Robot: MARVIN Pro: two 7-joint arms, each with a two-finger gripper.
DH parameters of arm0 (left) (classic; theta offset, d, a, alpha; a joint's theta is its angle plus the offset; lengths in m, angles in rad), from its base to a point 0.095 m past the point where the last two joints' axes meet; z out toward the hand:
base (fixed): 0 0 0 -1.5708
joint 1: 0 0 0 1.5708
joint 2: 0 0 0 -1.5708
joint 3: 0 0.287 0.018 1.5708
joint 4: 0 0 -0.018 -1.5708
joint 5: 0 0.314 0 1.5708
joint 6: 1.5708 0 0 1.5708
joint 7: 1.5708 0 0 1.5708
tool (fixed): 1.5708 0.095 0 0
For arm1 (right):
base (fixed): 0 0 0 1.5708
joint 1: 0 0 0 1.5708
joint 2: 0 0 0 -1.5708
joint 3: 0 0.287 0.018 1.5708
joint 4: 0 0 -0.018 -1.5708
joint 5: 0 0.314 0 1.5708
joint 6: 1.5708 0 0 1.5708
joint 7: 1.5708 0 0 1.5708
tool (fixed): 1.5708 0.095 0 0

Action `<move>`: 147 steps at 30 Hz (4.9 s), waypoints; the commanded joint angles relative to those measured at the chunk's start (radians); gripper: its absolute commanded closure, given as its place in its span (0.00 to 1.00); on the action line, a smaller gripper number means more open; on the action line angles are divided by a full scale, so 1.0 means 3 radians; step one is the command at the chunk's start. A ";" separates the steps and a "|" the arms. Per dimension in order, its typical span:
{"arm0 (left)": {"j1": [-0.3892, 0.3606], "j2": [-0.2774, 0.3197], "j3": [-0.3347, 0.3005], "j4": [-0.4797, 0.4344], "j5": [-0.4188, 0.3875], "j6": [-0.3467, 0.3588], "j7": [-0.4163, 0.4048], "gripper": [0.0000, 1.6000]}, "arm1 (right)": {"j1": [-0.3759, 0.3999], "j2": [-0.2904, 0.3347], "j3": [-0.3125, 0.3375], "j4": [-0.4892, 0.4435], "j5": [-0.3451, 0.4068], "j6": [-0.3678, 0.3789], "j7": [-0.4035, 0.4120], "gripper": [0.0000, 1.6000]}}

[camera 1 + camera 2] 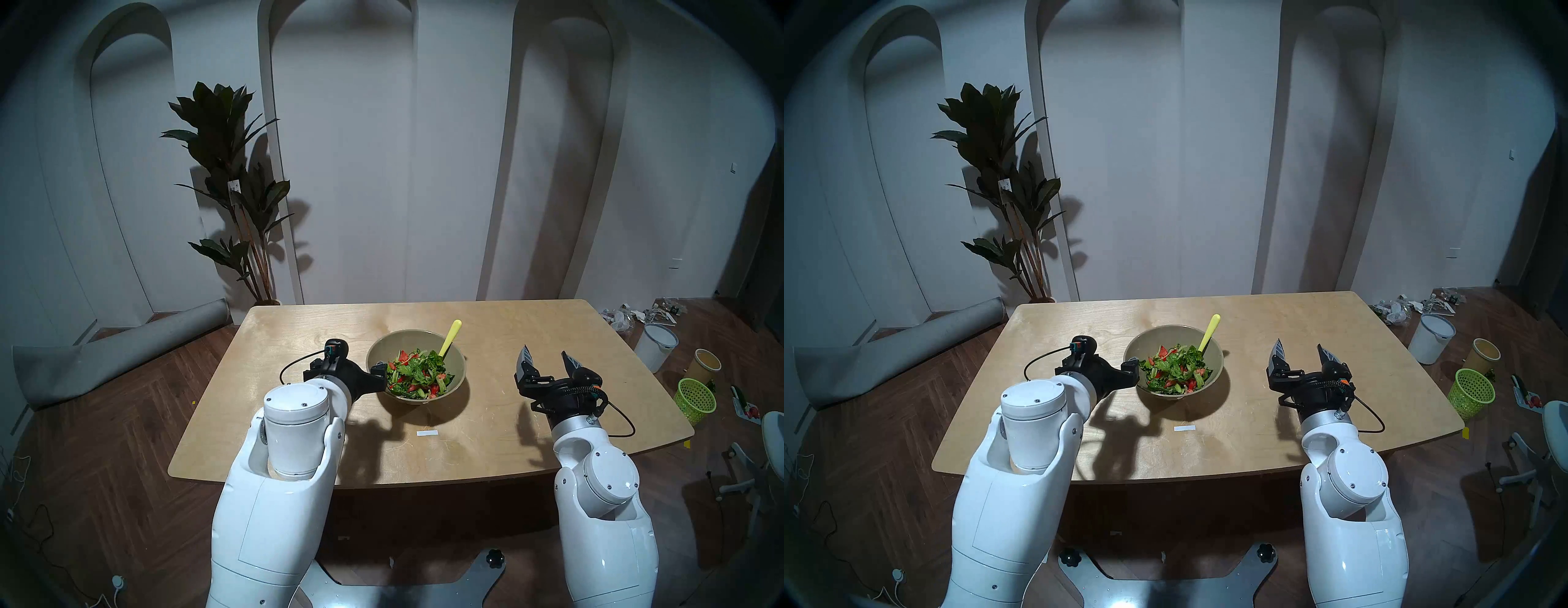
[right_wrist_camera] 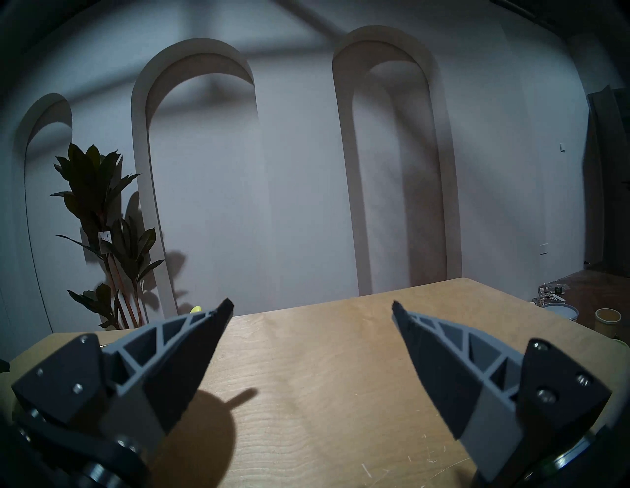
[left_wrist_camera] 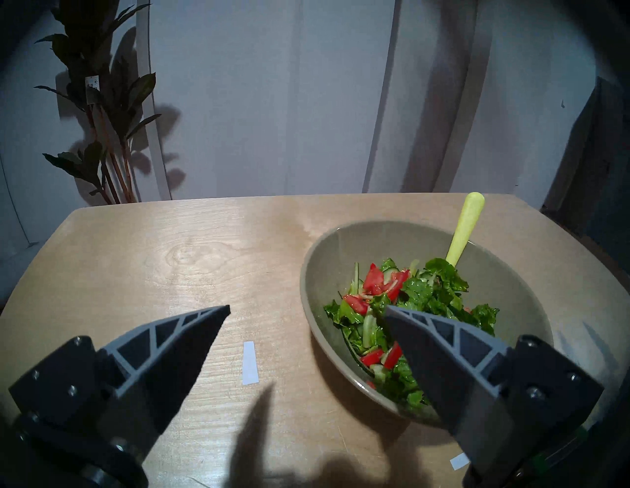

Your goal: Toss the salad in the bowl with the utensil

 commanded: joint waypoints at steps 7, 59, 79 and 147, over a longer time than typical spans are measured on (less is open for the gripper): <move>-0.0560 -0.0119 0.0098 0.0148 -0.0101 0.0545 0.0096 0.00 | -0.0018 -0.0079 0.0041 -0.0070 0.0053 -0.0120 -0.0045 0.00; -0.0866 -0.0124 -0.0035 0.0851 -0.1135 0.0618 0.1058 0.08 | 0.0025 -0.0113 0.0038 -0.0036 0.0039 -0.0239 -0.0126 0.00; -0.0920 0.0165 0.0195 0.0873 -0.1896 0.0618 0.1577 0.56 | 0.0046 -0.0122 0.0038 -0.0044 0.0035 -0.0246 -0.0148 0.00; -0.1153 0.0628 0.0599 0.0866 -0.3192 0.0618 0.2473 1.00 | 0.1909 0.1018 -0.0342 0.1529 0.1766 0.1763 0.1374 0.00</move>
